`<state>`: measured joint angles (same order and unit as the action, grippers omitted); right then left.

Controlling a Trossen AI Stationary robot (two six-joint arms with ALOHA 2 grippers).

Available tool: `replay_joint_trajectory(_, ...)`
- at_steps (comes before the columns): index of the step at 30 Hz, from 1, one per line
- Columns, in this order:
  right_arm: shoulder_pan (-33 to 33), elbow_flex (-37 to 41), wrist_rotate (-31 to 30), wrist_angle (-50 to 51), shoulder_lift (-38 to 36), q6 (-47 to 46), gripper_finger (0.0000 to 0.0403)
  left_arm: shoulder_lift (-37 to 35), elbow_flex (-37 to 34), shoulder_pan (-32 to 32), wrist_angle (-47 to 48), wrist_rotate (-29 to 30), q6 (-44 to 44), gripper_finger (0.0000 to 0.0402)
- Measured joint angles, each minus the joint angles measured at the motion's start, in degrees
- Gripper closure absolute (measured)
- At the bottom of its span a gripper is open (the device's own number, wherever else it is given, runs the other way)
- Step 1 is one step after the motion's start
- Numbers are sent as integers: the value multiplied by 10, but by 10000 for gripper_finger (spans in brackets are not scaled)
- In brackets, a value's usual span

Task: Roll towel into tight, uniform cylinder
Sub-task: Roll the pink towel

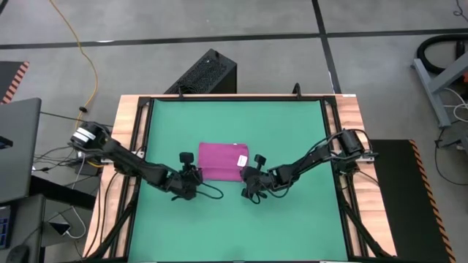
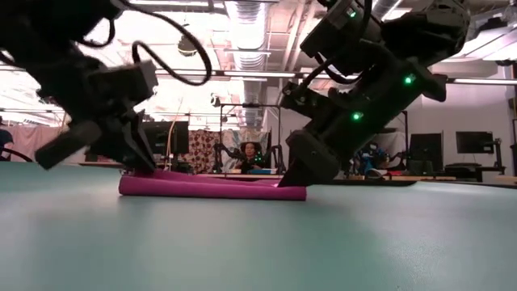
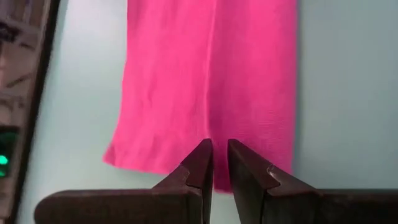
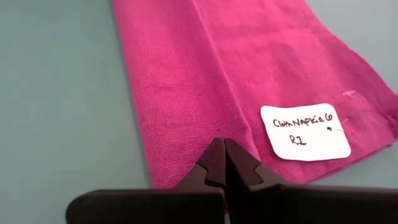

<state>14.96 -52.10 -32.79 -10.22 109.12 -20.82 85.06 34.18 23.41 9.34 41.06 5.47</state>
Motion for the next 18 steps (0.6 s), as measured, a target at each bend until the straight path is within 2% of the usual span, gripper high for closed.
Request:
replay_joint_trajectory(5, 0, 0, 6, 6, 0, -3, 390, -9, 46, 16, 91, 18, -13, 362)
replay_joint_trajectory(10, 0, -1, 10, 10, 0, -3, 390, -45, 48, 48, 99, 54, -4, 362)
replay_joint_trajectory(12, 0, -1, 10, 11, 0, -3, 390, -63, 26, 62, 56, 43, 2, 362)
replay_joint_trajectory(15, -1, -1, 11, 9, 0, 1, 390, -67, -32, 78, -76, 1, -47, 367)
replay_joint_trajectory(18, -1, -1, 12, 9, 0, 2, 390, -62, -93, 82, -198, -1, -74, 376)
